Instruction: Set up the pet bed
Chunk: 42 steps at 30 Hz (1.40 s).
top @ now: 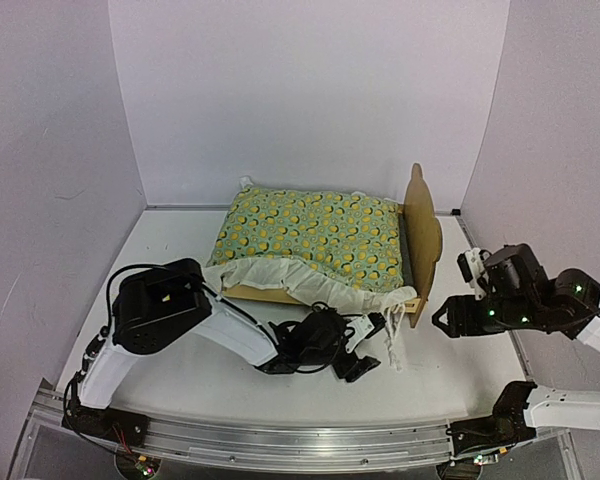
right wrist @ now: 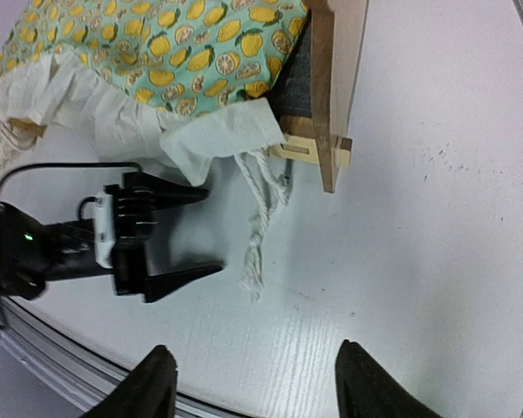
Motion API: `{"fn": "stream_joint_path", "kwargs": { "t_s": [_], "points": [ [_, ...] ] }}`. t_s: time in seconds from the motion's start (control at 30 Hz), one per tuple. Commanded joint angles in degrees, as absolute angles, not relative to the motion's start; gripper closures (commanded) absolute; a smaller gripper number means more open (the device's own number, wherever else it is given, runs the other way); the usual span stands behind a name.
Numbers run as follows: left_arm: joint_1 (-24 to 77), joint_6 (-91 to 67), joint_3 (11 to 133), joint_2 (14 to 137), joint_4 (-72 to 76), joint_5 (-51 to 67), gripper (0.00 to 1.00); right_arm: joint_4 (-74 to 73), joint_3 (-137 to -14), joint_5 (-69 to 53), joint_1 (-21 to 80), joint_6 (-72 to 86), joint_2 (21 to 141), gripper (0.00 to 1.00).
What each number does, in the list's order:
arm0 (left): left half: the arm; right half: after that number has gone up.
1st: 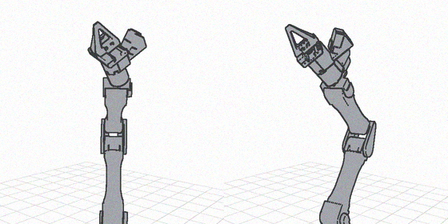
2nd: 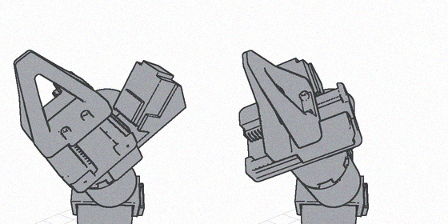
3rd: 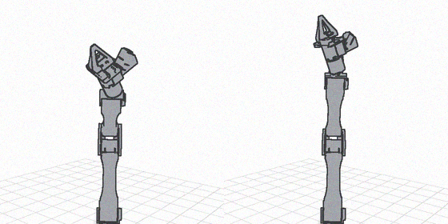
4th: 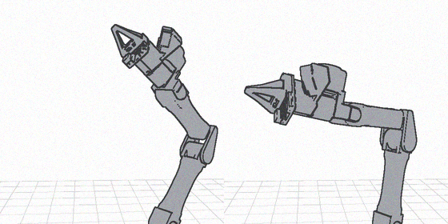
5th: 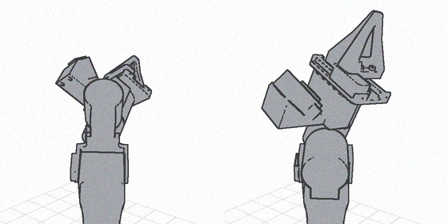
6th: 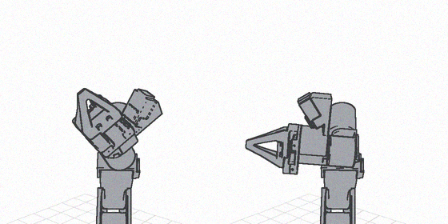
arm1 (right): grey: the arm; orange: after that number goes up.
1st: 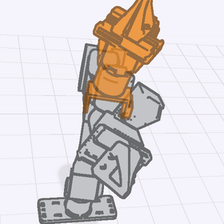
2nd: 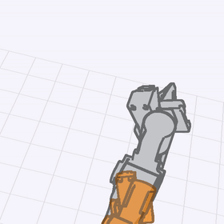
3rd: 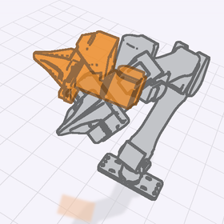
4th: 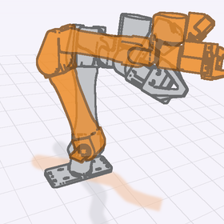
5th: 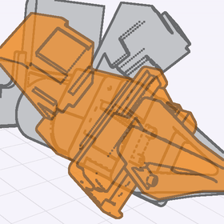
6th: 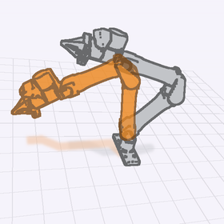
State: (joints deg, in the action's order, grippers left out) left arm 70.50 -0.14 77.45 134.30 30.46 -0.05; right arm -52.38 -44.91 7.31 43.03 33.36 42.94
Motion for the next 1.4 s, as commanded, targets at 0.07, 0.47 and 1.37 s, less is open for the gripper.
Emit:
{"fn": "stream_joint_path", "kwargs": {
  "t_s": [0.07,0.47,1.37],
  "points": [
    [71.1,2.2,65.1,117.4,23.9,16.0,0.21,-49.4,-45.3,9.2,42.8,31.0,46.9,0.29],
    [62.6,-6.8,47.8,84.4,23.3,13.9,0.18,-37.5,-54.9,11.2,45.0,11.4,69.4,0.33],
    [54.3,-11.6,46.4,66.8,11.9,1.9,0.12,-52.9,-65.8,34.5,42.9,12.1,91.4,1.00]
  ]
}}
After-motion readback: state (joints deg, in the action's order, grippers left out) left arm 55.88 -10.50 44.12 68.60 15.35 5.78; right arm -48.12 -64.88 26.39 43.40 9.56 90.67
